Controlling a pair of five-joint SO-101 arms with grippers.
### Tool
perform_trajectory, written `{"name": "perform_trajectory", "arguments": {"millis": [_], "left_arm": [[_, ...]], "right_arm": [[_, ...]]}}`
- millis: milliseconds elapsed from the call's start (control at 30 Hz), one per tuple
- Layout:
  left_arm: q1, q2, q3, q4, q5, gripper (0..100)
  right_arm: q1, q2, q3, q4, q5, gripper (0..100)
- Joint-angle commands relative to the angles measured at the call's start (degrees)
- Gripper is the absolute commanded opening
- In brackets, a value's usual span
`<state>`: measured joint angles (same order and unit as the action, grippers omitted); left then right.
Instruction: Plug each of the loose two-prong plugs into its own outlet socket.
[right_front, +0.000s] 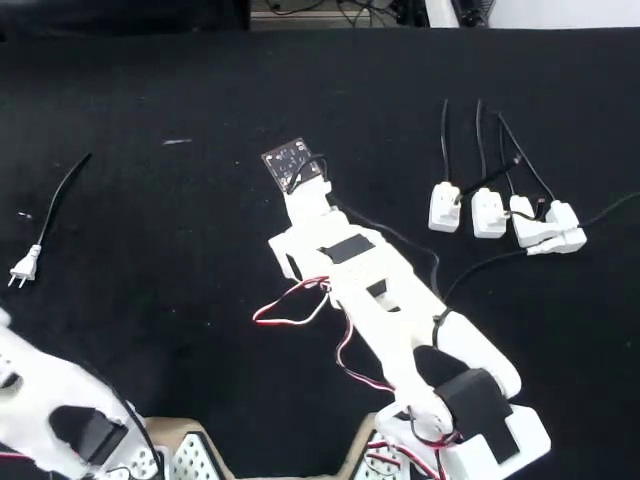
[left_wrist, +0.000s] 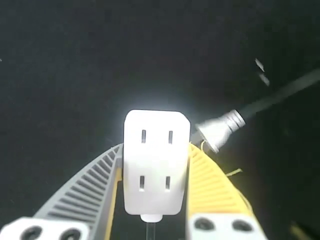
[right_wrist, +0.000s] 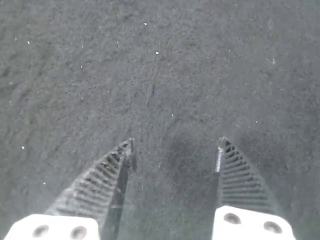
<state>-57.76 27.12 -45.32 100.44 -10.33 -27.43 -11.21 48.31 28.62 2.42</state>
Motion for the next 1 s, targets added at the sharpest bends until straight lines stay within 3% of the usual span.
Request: {"name": "perform_trajectory", "arguments": {"millis": [0, 233, 500, 667, 967], "left_arm": [[6.37, -15.12, 12.09, 0.26, 0.26, 3], [19.65, -29.54, 27.56, 0.26, 0.18, 3], [31.78, -32.35, 33.98, -0.44, 0.18, 3], [41.01, -35.78, 42.24, -8.09, 0.18, 3], [56.48, -46.77, 69.41, -29.27, 0.0, 3]], "right_arm": [[-0.62, -2.86, -0.22, -1.32, -0.09, 24.4], [-0.53, -2.86, -0.22, -1.32, -0.09, 24.4], [4.66, -3.3, -0.48, -1.23, -0.53, 24.4], [6.51, -3.3, -0.66, -1.32, -0.62, 24.4], [6.68, -2.95, -0.31, -4.04, -0.62, 24.4]]}}
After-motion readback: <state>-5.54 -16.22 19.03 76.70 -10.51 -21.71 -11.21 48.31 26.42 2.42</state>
